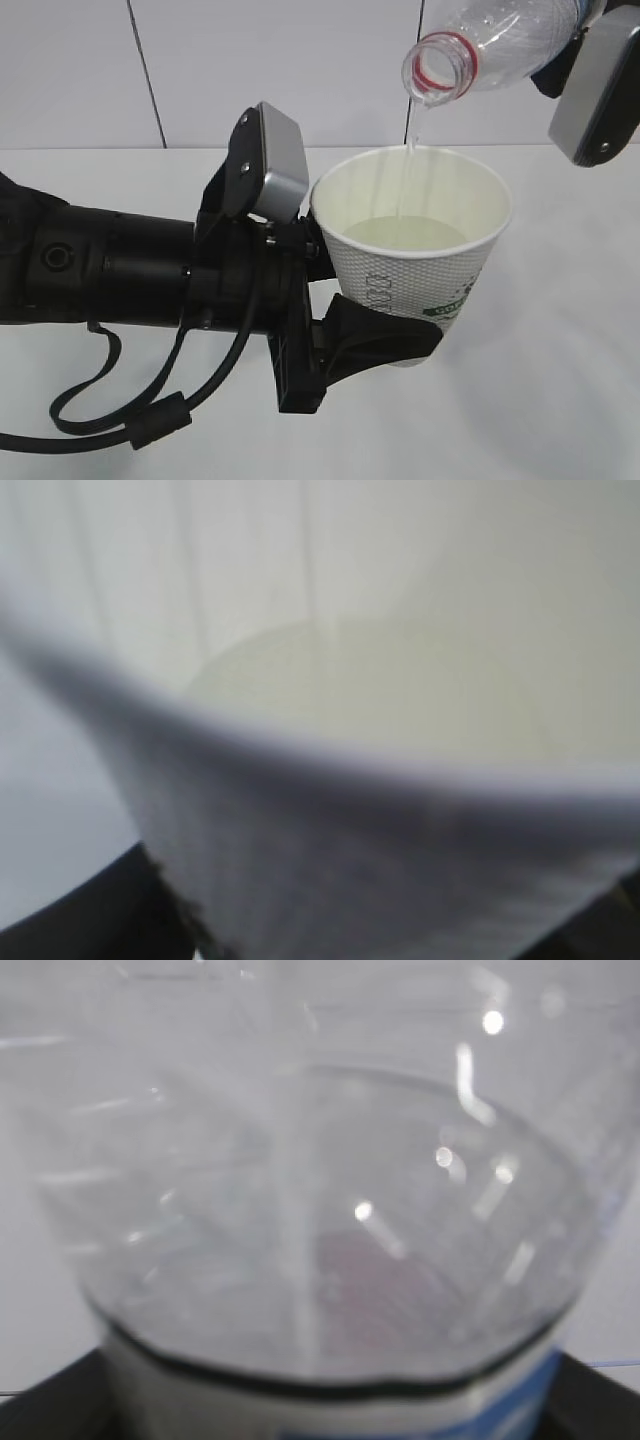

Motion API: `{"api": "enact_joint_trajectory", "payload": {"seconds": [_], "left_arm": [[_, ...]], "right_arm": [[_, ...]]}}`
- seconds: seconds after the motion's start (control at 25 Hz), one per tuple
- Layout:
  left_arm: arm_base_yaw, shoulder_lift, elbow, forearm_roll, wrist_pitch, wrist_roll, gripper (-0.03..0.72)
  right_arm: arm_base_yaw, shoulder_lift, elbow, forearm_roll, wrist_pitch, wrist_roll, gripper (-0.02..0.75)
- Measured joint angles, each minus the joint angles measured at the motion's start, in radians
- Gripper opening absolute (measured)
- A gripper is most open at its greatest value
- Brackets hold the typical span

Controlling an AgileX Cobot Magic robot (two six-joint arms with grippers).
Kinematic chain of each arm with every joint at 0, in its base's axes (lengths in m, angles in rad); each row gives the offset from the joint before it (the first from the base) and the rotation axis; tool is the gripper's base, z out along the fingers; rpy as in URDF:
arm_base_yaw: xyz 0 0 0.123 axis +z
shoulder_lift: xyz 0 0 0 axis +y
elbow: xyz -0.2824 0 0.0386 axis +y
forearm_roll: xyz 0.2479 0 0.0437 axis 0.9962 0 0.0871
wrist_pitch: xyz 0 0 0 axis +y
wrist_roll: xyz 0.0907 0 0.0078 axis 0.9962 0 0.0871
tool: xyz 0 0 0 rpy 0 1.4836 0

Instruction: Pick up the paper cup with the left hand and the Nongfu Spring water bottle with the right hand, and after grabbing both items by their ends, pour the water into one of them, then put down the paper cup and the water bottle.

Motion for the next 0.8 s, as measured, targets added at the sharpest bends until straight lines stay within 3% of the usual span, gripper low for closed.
{"api": "enact_joint_trajectory", "payload": {"seconds": [0.8], "left_arm": [[0.000, 0.002, 0.000, 0.002, 0.000, 0.000, 0.510]], "right_arm": [[0.000, 0.000, 0.000, 0.000, 0.000, -0.006, 0.493]]}}
